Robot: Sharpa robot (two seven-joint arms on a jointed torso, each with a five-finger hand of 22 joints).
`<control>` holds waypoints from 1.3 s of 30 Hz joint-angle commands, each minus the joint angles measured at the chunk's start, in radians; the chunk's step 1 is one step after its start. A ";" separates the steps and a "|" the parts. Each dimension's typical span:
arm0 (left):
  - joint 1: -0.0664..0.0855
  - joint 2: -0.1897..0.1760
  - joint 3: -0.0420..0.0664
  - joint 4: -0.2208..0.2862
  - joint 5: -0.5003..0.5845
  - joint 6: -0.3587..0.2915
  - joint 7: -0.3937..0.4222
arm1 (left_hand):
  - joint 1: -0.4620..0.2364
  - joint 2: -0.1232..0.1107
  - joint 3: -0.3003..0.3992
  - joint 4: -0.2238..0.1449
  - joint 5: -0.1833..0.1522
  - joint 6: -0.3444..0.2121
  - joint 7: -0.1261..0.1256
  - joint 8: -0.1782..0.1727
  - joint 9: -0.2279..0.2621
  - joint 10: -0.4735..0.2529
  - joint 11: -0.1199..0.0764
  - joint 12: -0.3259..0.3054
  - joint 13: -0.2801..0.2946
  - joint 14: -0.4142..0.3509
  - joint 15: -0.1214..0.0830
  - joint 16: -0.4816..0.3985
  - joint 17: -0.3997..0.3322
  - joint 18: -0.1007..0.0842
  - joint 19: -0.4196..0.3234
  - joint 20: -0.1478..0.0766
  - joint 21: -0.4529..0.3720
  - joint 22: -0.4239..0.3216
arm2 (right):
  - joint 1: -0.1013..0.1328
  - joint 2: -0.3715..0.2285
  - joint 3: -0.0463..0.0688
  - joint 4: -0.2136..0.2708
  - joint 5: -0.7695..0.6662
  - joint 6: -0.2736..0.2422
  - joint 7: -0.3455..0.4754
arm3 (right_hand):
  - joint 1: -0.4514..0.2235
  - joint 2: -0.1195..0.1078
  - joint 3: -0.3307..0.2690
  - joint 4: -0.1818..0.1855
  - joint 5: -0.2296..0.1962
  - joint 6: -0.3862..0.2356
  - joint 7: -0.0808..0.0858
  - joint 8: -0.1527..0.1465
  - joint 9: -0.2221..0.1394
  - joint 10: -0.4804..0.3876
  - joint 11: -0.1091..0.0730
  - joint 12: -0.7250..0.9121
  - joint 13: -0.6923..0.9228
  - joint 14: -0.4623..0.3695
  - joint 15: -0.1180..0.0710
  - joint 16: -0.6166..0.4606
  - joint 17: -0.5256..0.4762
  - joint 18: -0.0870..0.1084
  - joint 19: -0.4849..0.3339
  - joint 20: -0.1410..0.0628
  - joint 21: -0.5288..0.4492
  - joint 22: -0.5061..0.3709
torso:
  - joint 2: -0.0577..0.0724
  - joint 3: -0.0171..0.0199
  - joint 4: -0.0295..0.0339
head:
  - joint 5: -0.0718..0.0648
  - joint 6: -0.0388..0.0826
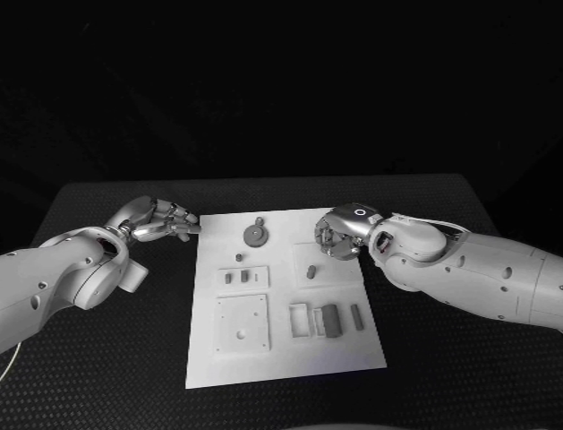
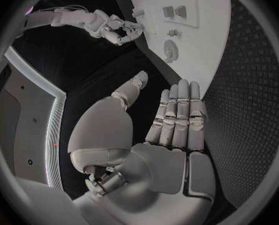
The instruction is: Assemble the parts on the task board
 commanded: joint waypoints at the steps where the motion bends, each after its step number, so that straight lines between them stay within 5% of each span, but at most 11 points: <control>1: 0.001 0.000 0.001 0.002 0.006 0.011 0.010 | -0.004 0.005 -0.006 0.001 -0.004 -0.005 -0.001 -0.003 -0.001 -0.003 -0.001 0.001 -0.002 0.008 0.002 -0.005 0.001 -0.009 0.008 0.001 0.004 -0.001 | 0.000 0.001 0.001 0.002 -0.017 -0.066 0.003 | 0.004 -0.010 0.006 0.001 0.002 0.010 0.002 0.006 0.003 0.007 -0.002 0.005 0.000 0.001 -0.009 0.003 0.001 0.053 0.003 -0.002 0.004 0.020 | 0.000 -0.0003 0.0002 | -0.004 0.003; 11: 0.001 0.001 0.001 0.000 0.006 0.022 0.015 | -0.005 0.002 -0.008 -0.001 -0.004 -0.006 0.000 -0.003 -0.001 -0.005 0.000 0.000 -0.002 0.008 0.002 -0.007 0.004 -0.010 0.008 0.001 0.003 -0.003 | 0.001 -0.023 0.001 0.027 -0.016 -0.070 0.000 | 0.004 -0.013 0.006 0.001 0.002 0.014 0.000 0.008 0.005 0.013 -0.005 0.005 0.000 0.001 -0.012 0.004 0.002 0.053 0.004 -0.003 0.005 0.020 | 0.000 -0.0008 -0.0005 | -0.003 0.002; 26: 0.001 0.007 0.001 -0.028 0.036 0.014 0.023 | -0.005 0.002 -0.009 -0.002 -0.004 -0.006 0.000 -0.003 -0.002 -0.004 0.000 0.000 -0.002 0.008 0.002 -0.009 0.006 -0.010 0.008 0.001 0.003 -0.005 | 0.001 -0.048 0.007 0.129 0.000 -0.076 0.001 | 0.004 -0.015 0.007 0.001 0.002 0.016 -0.001 0.009 0.006 0.015 -0.006 0.005 0.000 0.001 -0.013 0.004 0.003 0.053 0.005 -0.003 0.005 0.020 | -0.006 -0.0016 -0.0009 | 0.011 0.001; 31: 0.001 0.012 0.001 -0.047 0.057 0.009 0.025 | -0.006 0.003 -0.010 -0.001 -0.004 -0.006 0.000 -0.002 -0.002 -0.004 0.000 0.000 -0.002 0.009 0.002 -0.010 0.007 -0.010 0.009 0.001 0.003 -0.005 | 0.001 -0.037 0.008 0.174 0.023 -0.078 0.006 | 0.004 -0.015 0.007 0.002 0.002 0.016 -0.001 0.009 0.006 0.016 -0.006 0.005 0.000 0.001 -0.013 0.004 0.003 0.053 0.005 -0.003 0.005 0.020 | -0.014 -0.0030 -0.0016 | 0.024 -0.002; 39: 0.001 0.024 0.001 -0.058 0.080 -0.015 0.028 | -0.007 0.006 -0.011 -0.001 -0.003 -0.006 0.000 -0.002 -0.002 -0.002 -0.001 0.001 -0.002 0.011 0.002 -0.011 0.010 -0.010 0.011 0.000 0.004 -0.006 | 0.000 0.016 0.008 0.232 0.025 -0.077 0.018 | 0.004 -0.014 0.008 0.002 0.002 0.016 -0.001 0.009 0.007 0.016 -0.006 0.004 0.000 0.000 -0.013 0.004 0.003 0.053 0.005 -0.004 0.005 0.019 | -0.030 -0.0061 -0.0027 | 0.066 -0.007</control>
